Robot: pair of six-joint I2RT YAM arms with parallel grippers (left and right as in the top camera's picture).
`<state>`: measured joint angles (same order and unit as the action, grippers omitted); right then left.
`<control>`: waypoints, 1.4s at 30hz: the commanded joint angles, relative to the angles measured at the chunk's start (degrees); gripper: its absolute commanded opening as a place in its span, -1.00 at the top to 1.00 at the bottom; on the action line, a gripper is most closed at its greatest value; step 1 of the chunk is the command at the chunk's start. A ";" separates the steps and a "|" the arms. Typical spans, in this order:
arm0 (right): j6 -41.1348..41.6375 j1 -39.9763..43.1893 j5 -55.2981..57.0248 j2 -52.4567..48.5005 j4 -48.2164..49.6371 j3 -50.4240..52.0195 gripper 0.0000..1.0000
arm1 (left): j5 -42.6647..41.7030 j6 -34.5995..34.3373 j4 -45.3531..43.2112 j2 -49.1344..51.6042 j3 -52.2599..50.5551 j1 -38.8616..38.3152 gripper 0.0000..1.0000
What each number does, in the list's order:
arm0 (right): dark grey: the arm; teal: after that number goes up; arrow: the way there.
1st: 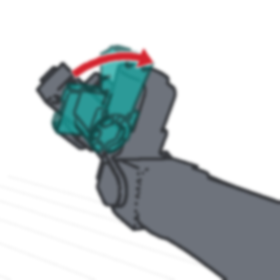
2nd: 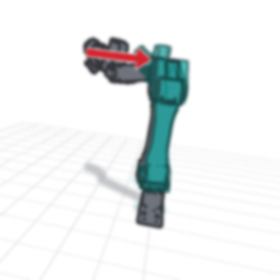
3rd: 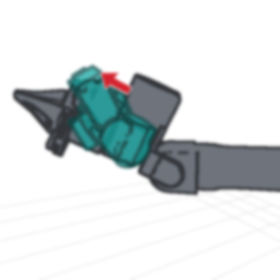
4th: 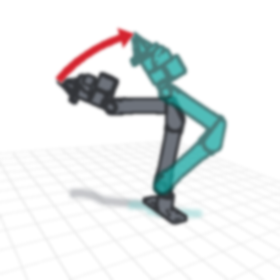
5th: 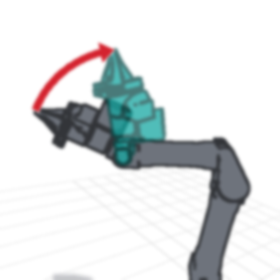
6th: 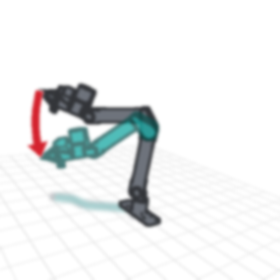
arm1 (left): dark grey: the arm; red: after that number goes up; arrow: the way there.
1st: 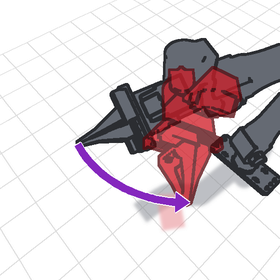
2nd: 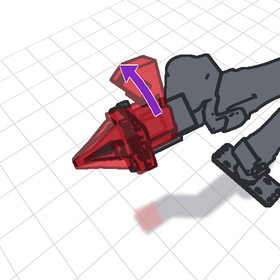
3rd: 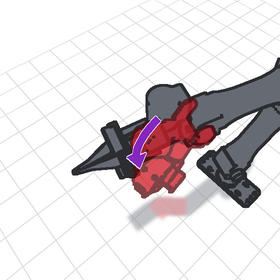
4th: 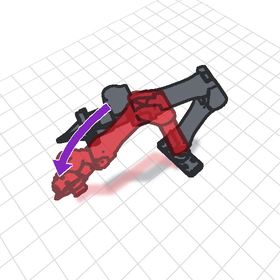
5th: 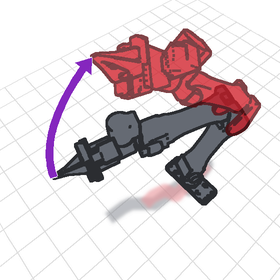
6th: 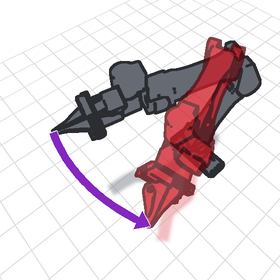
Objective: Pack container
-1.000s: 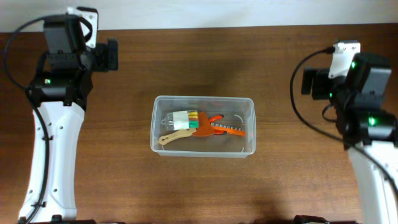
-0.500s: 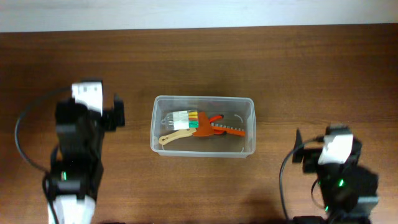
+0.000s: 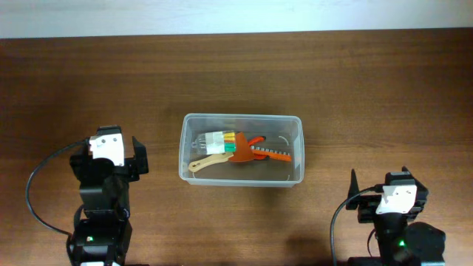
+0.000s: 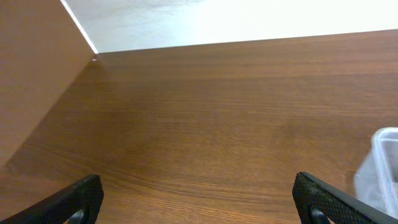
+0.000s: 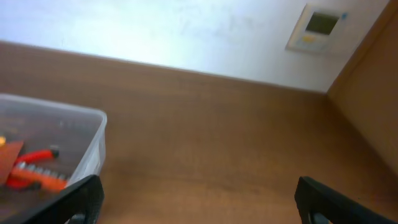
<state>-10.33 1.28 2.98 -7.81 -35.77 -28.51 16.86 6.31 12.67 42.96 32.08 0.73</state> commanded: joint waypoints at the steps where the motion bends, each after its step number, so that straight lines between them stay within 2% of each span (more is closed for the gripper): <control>1: 0.04 -0.52 0.68 0.11 -2.49 0.24 -0.97 | 4.96 -0.68 -0.13 -0.50 -0.37 0.20 -0.99; 17: 0.04 -0.52 0.68 0.11 -16.46 0.24 -0.97 | 5.03 -0.68 -0.02 -0.50 -0.37 0.17 -0.98; 28: 0.04 -0.50 0.68 0.66 -17.68 0.24 -0.97 | 5.03 -0.68 -0.02 -0.50 -0.37 0.17 -0.99; 34: 0.37 -1.22 2.23 7.85 -17.59 0.24 -0.97 | 5.03 -0.68 -0.02 -0.50 -0.37 0.17 -0.99; 38: 8.24 -3.67 -1.05 7.58 -17.22 -0.31 -0.97 | 5.03 -0.68 -0.02 -0.50 -0.37 0.17 -0.99; 42: 9.73 -5.92 0.94 7.58 -11.52 1.14 -0.97 | 5.03 -0.68 -0.02 -0.50 -0.37 0.17 -0.98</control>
<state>-4.23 -2.98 2.76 -0.69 -51.46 -28.42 21.30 6.17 12.78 42.96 32.05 0.73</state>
